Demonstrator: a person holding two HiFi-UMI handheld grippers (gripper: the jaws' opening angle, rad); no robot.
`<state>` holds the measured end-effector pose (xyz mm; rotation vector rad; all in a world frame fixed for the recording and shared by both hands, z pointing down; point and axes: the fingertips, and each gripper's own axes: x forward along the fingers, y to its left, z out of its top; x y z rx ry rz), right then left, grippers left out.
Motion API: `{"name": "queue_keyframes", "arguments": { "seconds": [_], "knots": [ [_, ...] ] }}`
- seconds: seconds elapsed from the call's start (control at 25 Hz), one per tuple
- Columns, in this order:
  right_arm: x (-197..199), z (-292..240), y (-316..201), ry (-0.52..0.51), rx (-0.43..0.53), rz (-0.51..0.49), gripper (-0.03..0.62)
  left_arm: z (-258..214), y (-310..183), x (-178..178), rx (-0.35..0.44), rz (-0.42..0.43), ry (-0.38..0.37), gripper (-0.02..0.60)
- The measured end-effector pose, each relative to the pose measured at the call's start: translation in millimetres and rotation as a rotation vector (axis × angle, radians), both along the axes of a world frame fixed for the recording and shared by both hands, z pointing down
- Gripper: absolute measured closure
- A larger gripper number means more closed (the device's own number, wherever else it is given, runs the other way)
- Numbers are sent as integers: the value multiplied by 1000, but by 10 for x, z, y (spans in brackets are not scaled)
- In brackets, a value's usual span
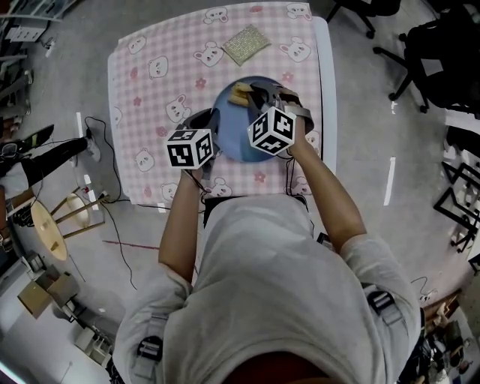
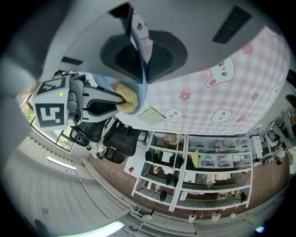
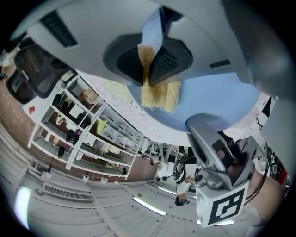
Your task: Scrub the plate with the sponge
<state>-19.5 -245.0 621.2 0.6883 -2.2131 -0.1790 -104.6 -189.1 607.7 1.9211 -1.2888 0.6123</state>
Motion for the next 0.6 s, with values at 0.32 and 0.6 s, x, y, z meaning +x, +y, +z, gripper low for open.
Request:
{"name": "queue_keyframes", "arguments": {
  "seconds": [0.32,0.6],
  "knots": [
    [-174,-60,109,8,45,-95,548,-47,-17,16,3,-23,29,545],
    [-350,-41,533,34,53,-274,549,15,23,-2,-22,-33,32,546]
  ]
}}
